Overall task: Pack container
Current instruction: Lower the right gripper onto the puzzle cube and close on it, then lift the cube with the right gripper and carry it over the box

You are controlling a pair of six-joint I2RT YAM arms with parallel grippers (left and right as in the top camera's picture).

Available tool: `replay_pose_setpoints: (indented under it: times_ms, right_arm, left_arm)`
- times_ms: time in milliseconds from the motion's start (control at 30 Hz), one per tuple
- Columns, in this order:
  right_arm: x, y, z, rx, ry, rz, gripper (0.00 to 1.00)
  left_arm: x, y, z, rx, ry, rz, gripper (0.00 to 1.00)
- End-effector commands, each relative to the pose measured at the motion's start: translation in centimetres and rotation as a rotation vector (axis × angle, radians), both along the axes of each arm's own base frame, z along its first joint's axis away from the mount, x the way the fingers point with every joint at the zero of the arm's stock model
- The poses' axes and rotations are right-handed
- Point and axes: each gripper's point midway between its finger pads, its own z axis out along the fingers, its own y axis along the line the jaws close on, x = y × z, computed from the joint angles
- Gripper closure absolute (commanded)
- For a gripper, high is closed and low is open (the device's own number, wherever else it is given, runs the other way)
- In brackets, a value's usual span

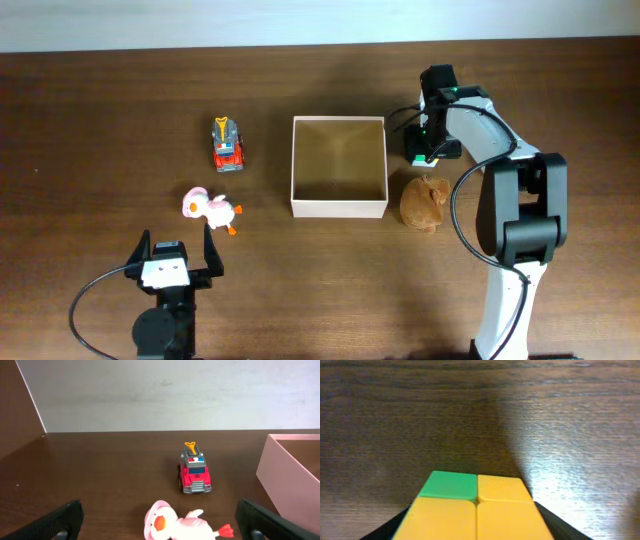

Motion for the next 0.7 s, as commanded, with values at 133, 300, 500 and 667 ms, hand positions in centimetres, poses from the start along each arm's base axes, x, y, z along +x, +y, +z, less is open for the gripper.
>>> replay_pose_setpoints:
  times_ms: [133, 300, 500, 667]
  right_arm:
    - [1.54, -0.53, 0.9, -0.021, -0.038, -0.018, 0.38]
    - [1.4, -0.54, 0.89, -0.022, -0.032, -0.018, 0.45]
    - [1.2, -0.58, 0.85, -0.022, -0.023, -0.018, 0.46]
    - [1.08, -0.57, 0.83, -0.023, -0.018, -0.018, 0.47]
  left_arm:
    - [-0.04, 0.38, -0.11, 0.016, 0.0, 0.018, 0.01]
    - [-0.04, 0.38, -0.11, 0.016, 0.0, 0.018, 0.01]
    - [-0.04, 0.38, -0.11, 0.016, 0.0, 0.018, 0.01]
    - [-0.04, 0.38, -0.11, 0.016, 0.0, 0.018, 0.01]
